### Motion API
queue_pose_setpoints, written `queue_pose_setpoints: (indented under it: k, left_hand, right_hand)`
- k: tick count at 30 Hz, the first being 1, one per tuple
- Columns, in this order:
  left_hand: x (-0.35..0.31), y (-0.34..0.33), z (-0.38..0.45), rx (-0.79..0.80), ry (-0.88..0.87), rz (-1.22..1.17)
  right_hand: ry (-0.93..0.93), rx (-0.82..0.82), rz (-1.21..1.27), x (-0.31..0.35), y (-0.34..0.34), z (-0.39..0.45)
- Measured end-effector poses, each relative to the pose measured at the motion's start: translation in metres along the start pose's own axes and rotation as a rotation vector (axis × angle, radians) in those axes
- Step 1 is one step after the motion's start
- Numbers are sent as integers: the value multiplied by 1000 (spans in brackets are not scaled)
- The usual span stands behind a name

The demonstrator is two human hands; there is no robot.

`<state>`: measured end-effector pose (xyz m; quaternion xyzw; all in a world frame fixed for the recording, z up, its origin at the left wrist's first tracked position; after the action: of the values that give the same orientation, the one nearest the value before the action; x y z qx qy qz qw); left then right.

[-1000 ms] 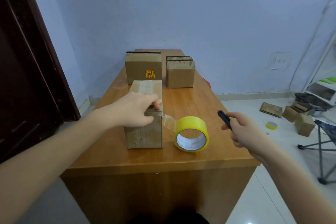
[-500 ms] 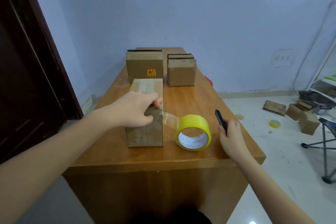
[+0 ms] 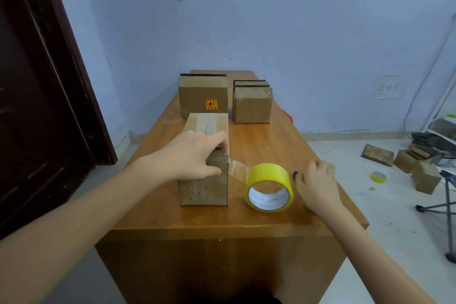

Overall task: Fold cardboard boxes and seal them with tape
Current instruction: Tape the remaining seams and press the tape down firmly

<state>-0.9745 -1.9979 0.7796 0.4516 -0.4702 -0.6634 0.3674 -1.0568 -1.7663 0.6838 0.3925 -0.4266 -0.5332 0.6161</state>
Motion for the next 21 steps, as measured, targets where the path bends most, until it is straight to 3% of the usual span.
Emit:
queue_pose_setpoints:
  k: [2,4,7,9,13,17,21]
  left_hand:
    - [-1,0,0,1,-3,17]
    - [-4,0,1,8,-14,61]
    - [-8,-1,1,9,-37,102]
    - [-8,0,1,-5,-45,96]
    - [-8,0,2,-33,-48,82]
    - [-8,0,2,-57,-62,64]
    - [-9,1,2,-77,-71,54]
  right_hand:
    - [94,-76,203,23,41,5]
    - [269,10,279,59,69,9]
    - [551,238,94,115,76,4]
    - [638,407,-58,135,61,2]
    - [650,641,108,141,41,5]
    - [652,566,311,132,44,5]
    - [584,494,362,120,41,1]
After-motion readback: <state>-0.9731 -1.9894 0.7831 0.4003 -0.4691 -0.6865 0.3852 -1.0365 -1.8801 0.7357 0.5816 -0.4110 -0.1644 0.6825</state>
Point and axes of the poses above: each hand's wrist, its own z-axis towards the middle knuckle, its own y-axis out of the back of the hand, x = y × z, the point moved 8 cm from there along z, towards the middle knuckle, and after that the axes turned 15 degrees about -z, right-handed, at the moved point
